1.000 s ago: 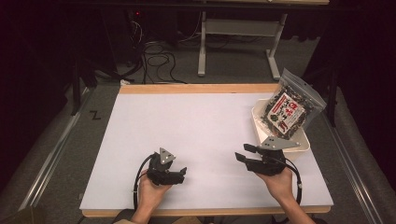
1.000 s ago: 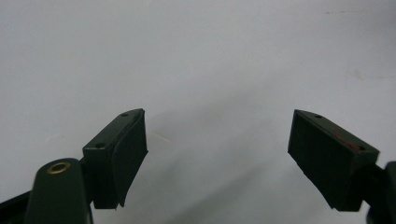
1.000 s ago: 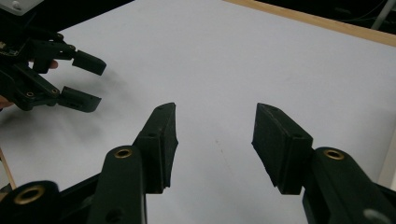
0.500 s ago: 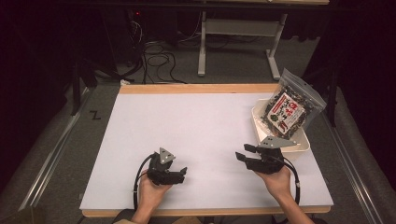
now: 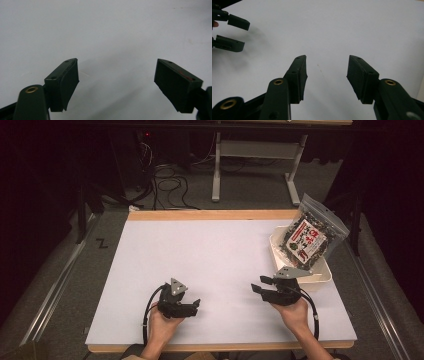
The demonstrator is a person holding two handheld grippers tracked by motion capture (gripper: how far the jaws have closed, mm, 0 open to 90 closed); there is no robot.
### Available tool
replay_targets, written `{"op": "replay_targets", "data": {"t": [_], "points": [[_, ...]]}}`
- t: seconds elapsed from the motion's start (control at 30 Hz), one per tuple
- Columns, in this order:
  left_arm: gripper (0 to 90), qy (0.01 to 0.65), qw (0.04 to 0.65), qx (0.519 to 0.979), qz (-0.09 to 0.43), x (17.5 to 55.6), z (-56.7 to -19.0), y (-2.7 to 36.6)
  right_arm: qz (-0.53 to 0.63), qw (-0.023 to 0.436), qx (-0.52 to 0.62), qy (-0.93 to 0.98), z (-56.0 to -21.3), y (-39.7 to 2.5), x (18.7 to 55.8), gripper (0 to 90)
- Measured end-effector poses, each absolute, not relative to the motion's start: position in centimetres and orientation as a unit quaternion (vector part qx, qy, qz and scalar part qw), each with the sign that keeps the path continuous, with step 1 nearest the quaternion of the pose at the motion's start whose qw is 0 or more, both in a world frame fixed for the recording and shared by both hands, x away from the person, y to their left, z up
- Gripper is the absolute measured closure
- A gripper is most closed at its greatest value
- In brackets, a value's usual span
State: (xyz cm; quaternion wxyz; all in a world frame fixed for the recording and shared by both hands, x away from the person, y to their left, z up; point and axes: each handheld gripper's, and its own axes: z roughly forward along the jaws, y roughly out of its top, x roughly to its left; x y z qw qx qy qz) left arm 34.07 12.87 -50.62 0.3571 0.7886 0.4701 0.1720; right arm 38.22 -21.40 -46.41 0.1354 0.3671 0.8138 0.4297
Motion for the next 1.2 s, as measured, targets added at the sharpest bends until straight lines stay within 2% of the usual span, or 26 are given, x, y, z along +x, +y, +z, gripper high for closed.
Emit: {"op": "replay_targets", "data": {"t": [0.7, 0.83, 0.93, 1.0, 1.2], "points": [[20.2, 0.468, 0.358, 0.79, 0.169, 34.0, -50.6, 12.9, 0.413, 0.113, 0.375, 0.822, -48.5, -21.6, 38.4, 48.5], [20.2, 0.469, 0.363, 0.787, 0.168, 33.8, -50.5, 13.1, 0.407, 0.092, 0.376, 0.828, -49.1, -22.3, 37.8, 47.5], [20.3, 0.467, 0.367, 0.786, 0.169, 33.5, -50.4, 13.2, 0.388, 0.111, 0.361, 0.841, -49.3, -22.4, 37.2, 48.1], [20.3, 0.468, 0.367, 0.785, 0.169, 33.5, -50.3, 13.3, 0.404, 0.098, 0.36, 0.835, -49.2, -22.7, 37.2, 47.8], [20.3, 0.468, 0.368, 0.786, 0.169, 33.6, -50.3, 13.2, 0.407, 0.102, 0.363, 0.832, -49.3, -23.1, 37.1, 47.5]]}}
